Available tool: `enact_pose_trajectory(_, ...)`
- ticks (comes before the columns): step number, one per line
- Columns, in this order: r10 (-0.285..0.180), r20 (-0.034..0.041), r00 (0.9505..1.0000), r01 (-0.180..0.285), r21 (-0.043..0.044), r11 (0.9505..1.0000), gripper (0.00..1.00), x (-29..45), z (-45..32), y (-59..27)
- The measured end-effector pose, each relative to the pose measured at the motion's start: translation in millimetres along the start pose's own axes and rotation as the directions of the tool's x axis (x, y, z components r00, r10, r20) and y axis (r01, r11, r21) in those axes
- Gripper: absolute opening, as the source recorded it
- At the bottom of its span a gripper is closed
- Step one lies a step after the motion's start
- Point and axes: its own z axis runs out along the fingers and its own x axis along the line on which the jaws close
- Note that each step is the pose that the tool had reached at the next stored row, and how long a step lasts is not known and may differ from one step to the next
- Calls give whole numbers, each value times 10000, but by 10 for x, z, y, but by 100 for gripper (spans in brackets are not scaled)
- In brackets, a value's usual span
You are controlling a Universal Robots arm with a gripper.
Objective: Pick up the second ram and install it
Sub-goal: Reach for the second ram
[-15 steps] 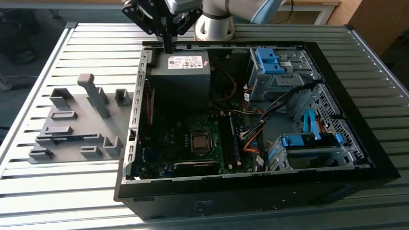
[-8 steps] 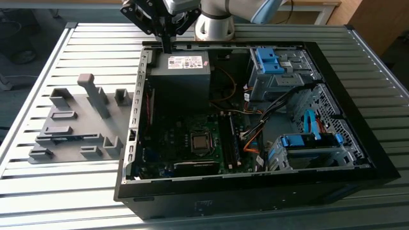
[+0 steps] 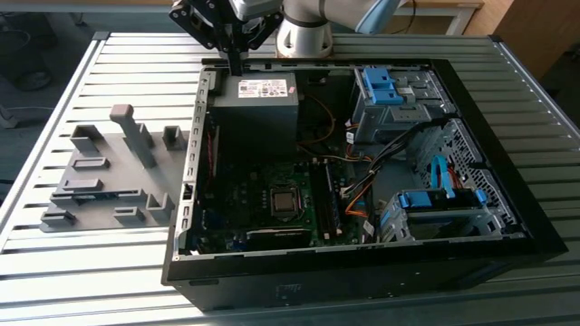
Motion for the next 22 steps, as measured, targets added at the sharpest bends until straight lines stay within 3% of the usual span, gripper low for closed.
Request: enact_pose_trajectory(22,-1,-2,10000,1,0,10000,11,54,2,-4)
